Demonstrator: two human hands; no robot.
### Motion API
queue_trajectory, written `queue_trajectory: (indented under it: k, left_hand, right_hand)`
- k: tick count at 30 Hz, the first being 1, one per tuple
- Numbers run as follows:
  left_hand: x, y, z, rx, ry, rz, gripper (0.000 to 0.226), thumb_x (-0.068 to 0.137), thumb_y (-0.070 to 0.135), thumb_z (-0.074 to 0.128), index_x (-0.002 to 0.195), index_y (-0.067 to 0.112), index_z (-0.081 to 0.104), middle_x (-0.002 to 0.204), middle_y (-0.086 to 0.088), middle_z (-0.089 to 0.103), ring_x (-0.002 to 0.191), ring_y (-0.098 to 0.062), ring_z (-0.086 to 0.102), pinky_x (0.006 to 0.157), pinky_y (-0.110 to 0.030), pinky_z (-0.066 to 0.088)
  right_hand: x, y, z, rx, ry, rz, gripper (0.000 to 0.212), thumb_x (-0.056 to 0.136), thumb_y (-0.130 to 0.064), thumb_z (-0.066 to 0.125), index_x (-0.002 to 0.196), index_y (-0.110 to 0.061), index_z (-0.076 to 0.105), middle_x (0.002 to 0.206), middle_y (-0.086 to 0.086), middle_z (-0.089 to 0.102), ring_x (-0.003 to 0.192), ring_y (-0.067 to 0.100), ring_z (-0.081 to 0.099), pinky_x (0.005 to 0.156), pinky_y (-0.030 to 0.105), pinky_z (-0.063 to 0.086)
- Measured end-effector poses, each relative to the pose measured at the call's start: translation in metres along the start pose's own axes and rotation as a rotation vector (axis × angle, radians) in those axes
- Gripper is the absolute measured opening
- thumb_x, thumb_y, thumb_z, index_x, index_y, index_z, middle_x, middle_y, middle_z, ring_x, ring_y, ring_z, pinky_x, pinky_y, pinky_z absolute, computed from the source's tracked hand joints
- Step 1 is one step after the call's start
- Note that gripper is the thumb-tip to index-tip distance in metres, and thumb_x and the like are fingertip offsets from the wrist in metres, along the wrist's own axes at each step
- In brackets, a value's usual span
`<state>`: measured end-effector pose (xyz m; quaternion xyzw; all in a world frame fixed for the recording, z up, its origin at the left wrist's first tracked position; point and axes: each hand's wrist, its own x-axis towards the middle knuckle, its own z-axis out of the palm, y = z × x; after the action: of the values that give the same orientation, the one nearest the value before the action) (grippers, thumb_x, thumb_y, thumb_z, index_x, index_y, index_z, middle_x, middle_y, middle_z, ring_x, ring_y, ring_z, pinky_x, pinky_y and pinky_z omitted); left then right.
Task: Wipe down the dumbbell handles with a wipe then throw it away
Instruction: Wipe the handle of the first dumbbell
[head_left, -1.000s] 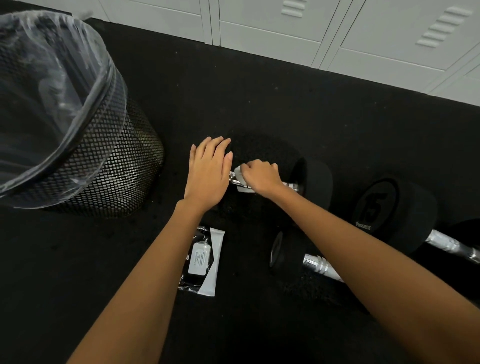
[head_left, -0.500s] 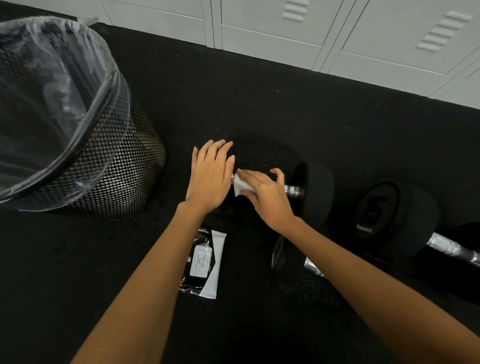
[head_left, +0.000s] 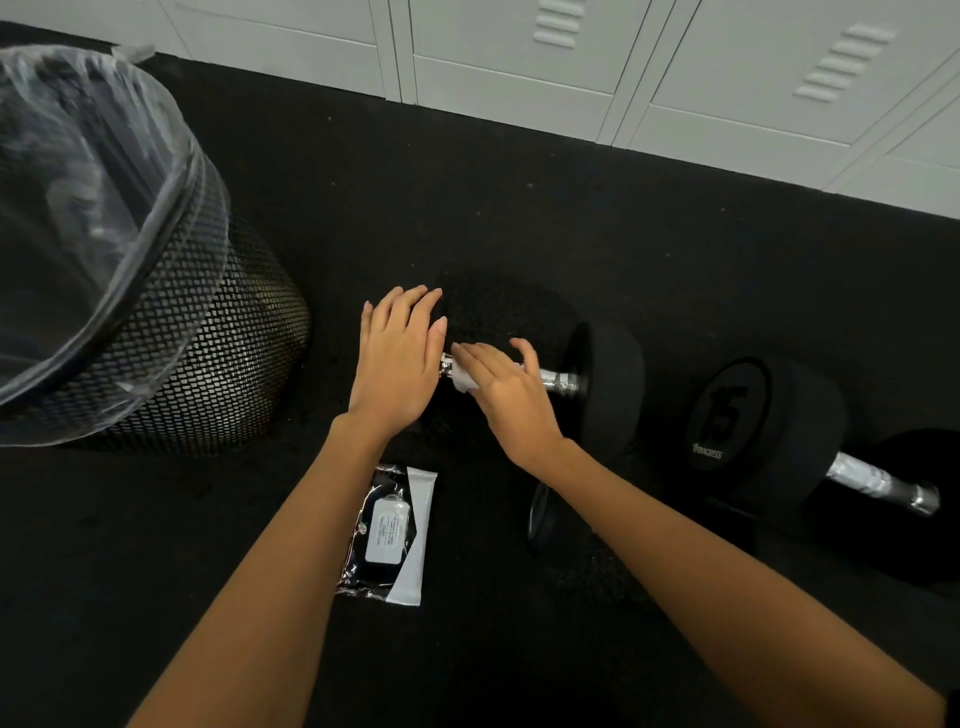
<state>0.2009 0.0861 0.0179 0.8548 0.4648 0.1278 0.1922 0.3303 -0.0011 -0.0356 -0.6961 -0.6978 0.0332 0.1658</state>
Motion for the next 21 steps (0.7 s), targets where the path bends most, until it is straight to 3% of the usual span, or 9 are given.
queue_trajectory:
  k: [4, 9, 14, 21]
  left_hand:
    - [0.000, 0.000, 0.000, 0.004, -0.001, -0.002, 0.042, 0.102, 0.028, 0.030, 0.141, 0.014, 0.038, 0.146, -0.006, 0.038, 0.141, -0.023, 0.023, 0.116, -0.048, 0.011]
    - [0.000, 0.002, -0.002, -0.011, -0.002, -0.009, 0.042, 0.102, 0.027, 0.030, 0.140, 0.014, 0.039, 0.147, -0.006, 0.038, 0.141, -0.023, 0.023, 0.116, -0.047, 0.010]
    - [-0.001, 0.001, 0.000, 0.005, -0.004, -0.014, 0.042, 0.102, 0.027, 0.029, 0.141, 0.014, 0.037, 0.148, -0.005, 0.037, 0.142, -0.022, 0.021, 0.116, -0.047, 0.009]
    - [-0.006, 0.005, 0.002, -0.081, 0.068, -0.060, 0.042, 0.102, 0.025, 0.029, 0.142, 0.014, 0.037, 0.149, -0.003, 0.036, 0.143, -0.017, 0.018, 0.117, -0.038, 0.001]
  right_hand:
    - [0.002, -0.013, 0.001, 0.183, 0.090, 0.171, 0.049, 0.079, -0.007, 0.072, 0.126, -0.013, 0.060, 0.125, 0.002, 0.064, 0.119, 0.018, 0.057, 0.111, 0.044, 0.021]
    - [0.016, -0.016, -0.001, 0.178, 0.025, 0.137, 0.042, 0.080, -0.015, 0.072, 0.121, -0.010, 0.062, 0.113, 0.003, 0.069, 0.108, 0.018, 0.063, 0.109, 0.040, 0.023]
    - [0.006, -0.004, -0.005, 0.266, 0.007, 0.050, 0.044, 0.083, -0.006, 0.067, 0.127, -0.008, 0.059, 0.127, 0.006, 0.062, 0.122, 0.020, 0.055, 0.113, 0.039, 0.022]
    - [0.003, -0.034, -0.006, 0.262, 0.003, 0.318, 0.040, 0.097, -0.017, 0.047, 0.136, -0.010, 0.049, 0.141, 0.005, 0.050, 0.136, 0.018, 0.039, 0.117, 0.042, 0.013]
